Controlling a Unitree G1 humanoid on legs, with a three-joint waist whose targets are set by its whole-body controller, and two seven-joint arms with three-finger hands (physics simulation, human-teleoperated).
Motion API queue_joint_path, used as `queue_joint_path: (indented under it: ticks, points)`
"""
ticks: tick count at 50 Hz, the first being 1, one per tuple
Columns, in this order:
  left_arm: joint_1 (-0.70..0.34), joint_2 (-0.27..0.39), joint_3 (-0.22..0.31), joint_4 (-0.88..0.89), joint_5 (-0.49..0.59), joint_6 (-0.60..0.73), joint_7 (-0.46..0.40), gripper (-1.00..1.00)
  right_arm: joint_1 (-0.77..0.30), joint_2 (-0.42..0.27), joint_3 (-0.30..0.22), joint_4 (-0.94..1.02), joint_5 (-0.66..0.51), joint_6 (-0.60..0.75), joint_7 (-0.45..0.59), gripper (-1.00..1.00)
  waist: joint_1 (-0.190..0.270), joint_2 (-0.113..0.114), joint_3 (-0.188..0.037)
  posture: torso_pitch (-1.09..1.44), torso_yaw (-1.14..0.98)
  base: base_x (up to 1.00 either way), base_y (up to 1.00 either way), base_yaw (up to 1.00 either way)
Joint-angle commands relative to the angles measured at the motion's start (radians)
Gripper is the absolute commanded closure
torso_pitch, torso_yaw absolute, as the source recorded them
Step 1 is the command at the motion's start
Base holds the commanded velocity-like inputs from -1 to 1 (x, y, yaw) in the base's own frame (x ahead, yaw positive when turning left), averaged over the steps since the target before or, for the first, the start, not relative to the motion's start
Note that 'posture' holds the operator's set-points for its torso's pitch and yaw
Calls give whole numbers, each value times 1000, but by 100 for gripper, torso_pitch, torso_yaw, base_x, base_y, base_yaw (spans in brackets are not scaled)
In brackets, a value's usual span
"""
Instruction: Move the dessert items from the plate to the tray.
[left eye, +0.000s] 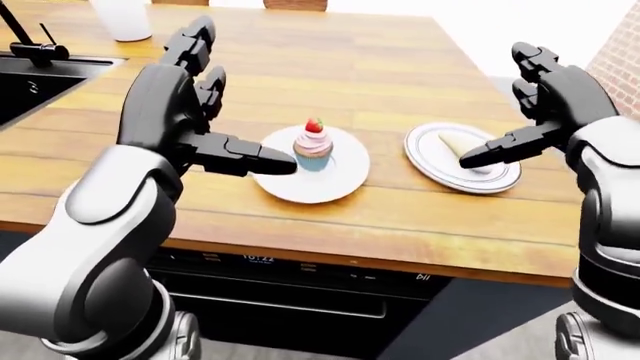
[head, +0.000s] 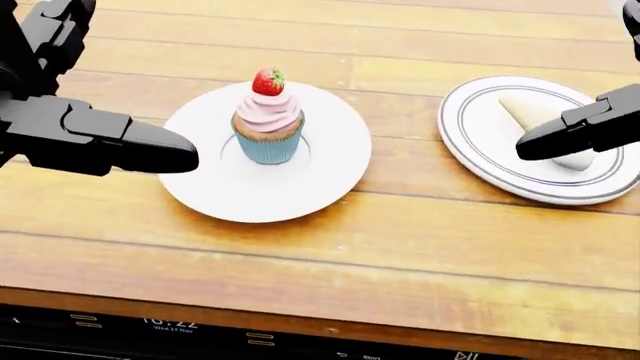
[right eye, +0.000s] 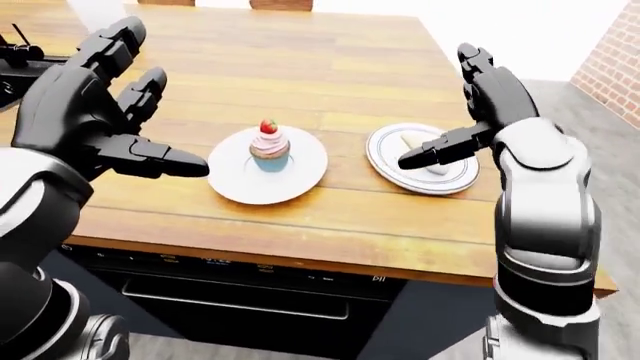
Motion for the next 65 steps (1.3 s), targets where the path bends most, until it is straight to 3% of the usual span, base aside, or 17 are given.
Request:
queue_joint_path:
  ticks: [1,9,20,30,55,65]
  points:
    - [-25,6,4,-9,10,-41,-2,-100,-49,-13,-11,31,-112,-95,54,-100,0,0,-25,0,0,0,0,0]
    - [-20,-3,5,-18,19,-39,-10,-100,-153,59,20,225,-339,-221,173,-100,4,4,-27,0,0,0,0,0]
    - [-22,1,16,-15,12,-41,-12,-100,-230,136,39,481,-491,-407,151,-97,4,9,-32,0,0,0,0,0]
    - [-24,2,16,-11,10,-42,-11,-100,-267,162,39,658,-501,-494,65,-54,-1,15,-38,0,0,0,0,0]
    - [7,0,11,-6,23,-72,-26,-100,-278,160,42,915,-459,-600,-78,-42,-7,18,-47,0,0,0,0,0]
    - [0,-2,12,-14,22,-60,-24,-100,-244,156,50,896,-458,-544,-34,-23,-3,11,-47,0,0,0,0,0]
